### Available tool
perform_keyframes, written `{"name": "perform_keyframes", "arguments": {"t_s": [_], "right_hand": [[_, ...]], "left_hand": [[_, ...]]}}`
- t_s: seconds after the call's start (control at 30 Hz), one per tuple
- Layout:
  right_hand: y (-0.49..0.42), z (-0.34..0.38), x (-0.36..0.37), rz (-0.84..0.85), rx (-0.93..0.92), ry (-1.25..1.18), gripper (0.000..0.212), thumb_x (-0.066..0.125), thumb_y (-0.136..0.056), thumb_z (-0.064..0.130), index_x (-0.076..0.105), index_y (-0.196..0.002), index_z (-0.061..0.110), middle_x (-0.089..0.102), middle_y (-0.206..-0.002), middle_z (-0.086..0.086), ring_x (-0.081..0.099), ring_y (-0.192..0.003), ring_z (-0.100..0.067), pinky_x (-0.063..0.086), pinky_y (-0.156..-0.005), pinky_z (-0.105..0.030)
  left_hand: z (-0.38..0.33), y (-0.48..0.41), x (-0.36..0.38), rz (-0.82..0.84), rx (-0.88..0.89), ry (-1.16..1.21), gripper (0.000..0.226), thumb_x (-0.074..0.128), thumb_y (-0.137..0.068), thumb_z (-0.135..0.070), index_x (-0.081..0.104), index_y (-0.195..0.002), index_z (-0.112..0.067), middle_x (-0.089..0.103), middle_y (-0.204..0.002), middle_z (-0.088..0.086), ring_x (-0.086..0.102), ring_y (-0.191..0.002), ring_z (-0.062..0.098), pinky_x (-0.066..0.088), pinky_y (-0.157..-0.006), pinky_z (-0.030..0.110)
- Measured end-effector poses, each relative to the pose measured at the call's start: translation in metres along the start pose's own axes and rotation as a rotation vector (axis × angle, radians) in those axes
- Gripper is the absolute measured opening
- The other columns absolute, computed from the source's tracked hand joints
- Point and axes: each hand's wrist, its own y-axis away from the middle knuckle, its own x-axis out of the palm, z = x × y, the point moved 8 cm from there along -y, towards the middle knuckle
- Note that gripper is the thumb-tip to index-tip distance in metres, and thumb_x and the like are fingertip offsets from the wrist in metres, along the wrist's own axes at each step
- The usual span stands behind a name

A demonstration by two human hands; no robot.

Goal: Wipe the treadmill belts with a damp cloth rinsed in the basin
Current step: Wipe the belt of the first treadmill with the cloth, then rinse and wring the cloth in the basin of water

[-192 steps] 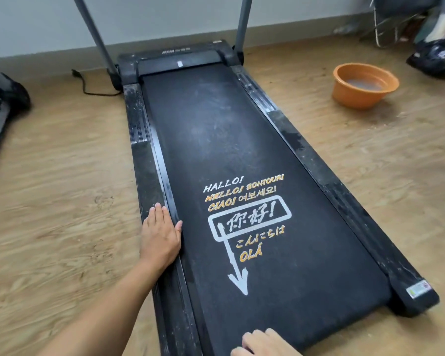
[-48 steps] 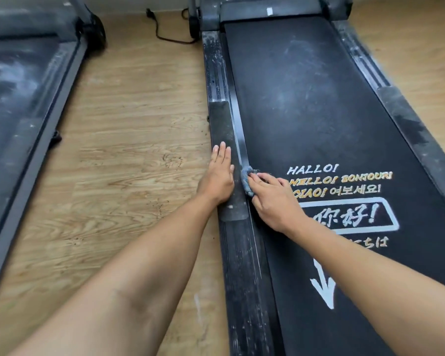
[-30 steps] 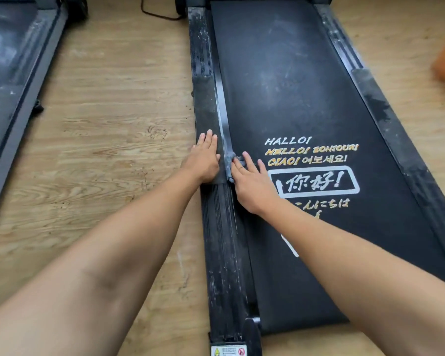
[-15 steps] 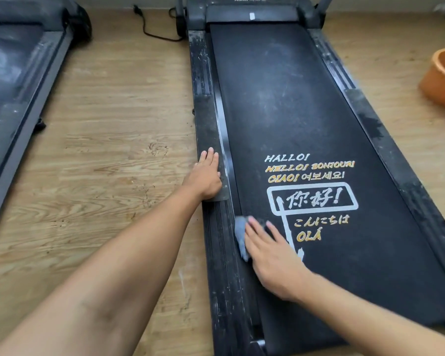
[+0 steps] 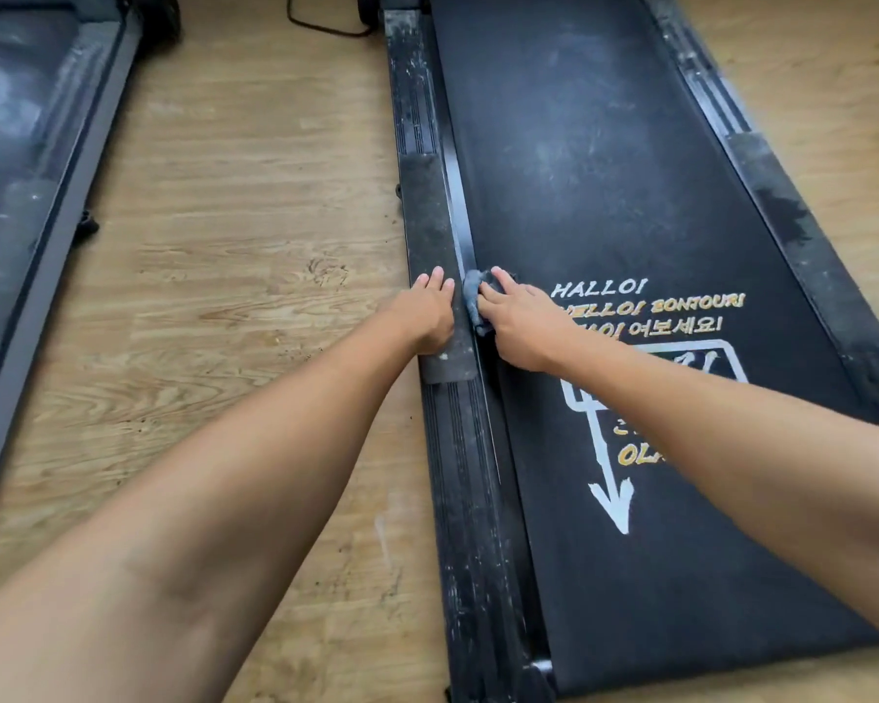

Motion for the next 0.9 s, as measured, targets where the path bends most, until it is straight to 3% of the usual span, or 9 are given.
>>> {"name": "perform_keyframes", "arguments": {"t_s": [0.1,0.23,0.4,0.5,0.6,0.67,0.73,0.8,0.9], "right_hand": [[0.104,0.042,0.033,-0.016,-0.136,-0.067,0.063,0.038,-0.079,0.018,0.058,-0.137,0.002,0.053,-0.152,-0.014,0.029,-0.156,-0.037,0.041,-0.116,-0.05],[0.245,0.096,0.078,0.05,-0.226,-0.066,0.068,0.034,-0.08,0.021,0.06,-0.142,0.013,0.052,-0.157,-0.003,0.034,-0.155,-0.026,0.043,-0.118,-0.043],[0.312,0.132,0.099,0.037,-0.282,0.036,0.05,0.039,-0.084,0.02,0.08,-0.111,0.018,0.072,-0.133,-0.004,0.063,-0.133,-0.022,0.059,-0.08,-0.026],[0.316,0.138,0.102,0.022,-0.33,0.03,0.039,0.042,-0.082,0.021,0.08,-0.091,0.027,0.077,-0.11,0.006,0.07,-0.113,-0.017,0.05,-0.059,-0.022],[0.311,0.135,0.106,0.144,-0.333,0.025,0.005,0.067,-0.072,0.034,0.067,-0.067,0.036,0.063,-0.08,0.022,0.06,-0.082,-0.006,0.039,-0.051,-0.02],[0.31,0.125,0.106,0.256,-0.286,-0.032,0.019,0.079,-0.057,0.039,0.061,-0.06,0.034,0.058,-0.068,0.021,0.057,-0.066,-0.004,0.034,-0.045,-0.02],[0.31,0.114,0.061,0.236,-0.216,-0.13,0.014,0.076,-0.064,0.031,0.063,-0.069,0.028,0.064,-0.071,0.013,0.061,-0.067,-0.013,0.038,-0.047,-0.024],[0.311,0.082,-0.006,0.164,-0.081,-0.294,0.005,0.061,-0.082,0.023,0.063,-0.085,0.026,0.071,-0.091,0.004,0.066,-0.089,-0.023,0.042,-0.063,-0.032],[0.345,0.013,-0.148,-0.007,0.086,-0.391,0.005,0.056,-0.089,0.027,0.051,-0.089,0.03,0.07,-0.102,0.004,0.063,-0.1,-0.023,0.035,-0.071,-0.033]], "left_hand": [[0.001,0.001,0.006,-0.011,-0.018,-0.012,0.071,0.027,-0.105,-0.008,-0.009,-0.166,-0.01,-0.019,-0.174,0.004,-0.005,-0.163,0.023,0.018,-0.129,0.052],[-0.004,0.009,0.007,-0.031,-0.059,0.052,0.071,0.027,-0.105,-0.009,-0.008,-0.167,-0.012,-0.018,-0.175,0.002,-0.005,-0.163,0.022,0.018,-0.13,0.049],[-0.021,0.044,0.009,-0.212,-0.111,0.156,0.072,0.042,-0.105,-0.017,0.007,-0.168,-0.009,-0.003,-0.177,0.005,0.002,-0.163,0.024,0.014,-0.131,0.046],[-0.048,0.083,0.035,-0.35,-0.097,0.27,0.076,0.047,-0.099,-0.008,0.013,-0.167,-0.008,0.003,-0.177,0.006,0.002,-0.163,0.023,0.007,-0.132,0.045],[-0.075,0.118,0.068,-0.391,0.022,0.354,0.083,0.042,-0.091,0.006,0.012,-0.167,-0.007,0.001,-0.177,0.006,-0.003,-0.163,0.022,0.002,-0.132,0.043],[-0.09,0.137,0.072,-0.338,0.114,0.338,0.085,0.039,-0.09,0.009,0.012,-0.168,-0.01,-0.001,-0.176,0.003,-0.004,-0.163,0.019,0.005,-0.132,0.043],[-0.104,0.157,0.05,-0.261,0.208,0.248,0.086,0.036,-0.09,0.01,0.007,-0.168,-0.012,-0.005,-0.176,0.0,-0.006,-0.163,0.016,0.004,-0.132,0.04],[-0.118,0.181,0.014,-0.193,0.262,0.181,0.085,0.035,-0.093,0.009,0.003,-0.168,-0.013,-0.008,-0.176,-0.001,-0.006,-0.163,0.015,0.001,-0.132,0.034],[-0.158,0.227,-0.084,-0.163,0.302,0.144,0.083,0.035,-0.094,0.008,0.002,-0.168,-0.01,-0.008,-0.176,0.002,-0.004,-0.163,0.018,0.004,-0.132,0.032]]}}
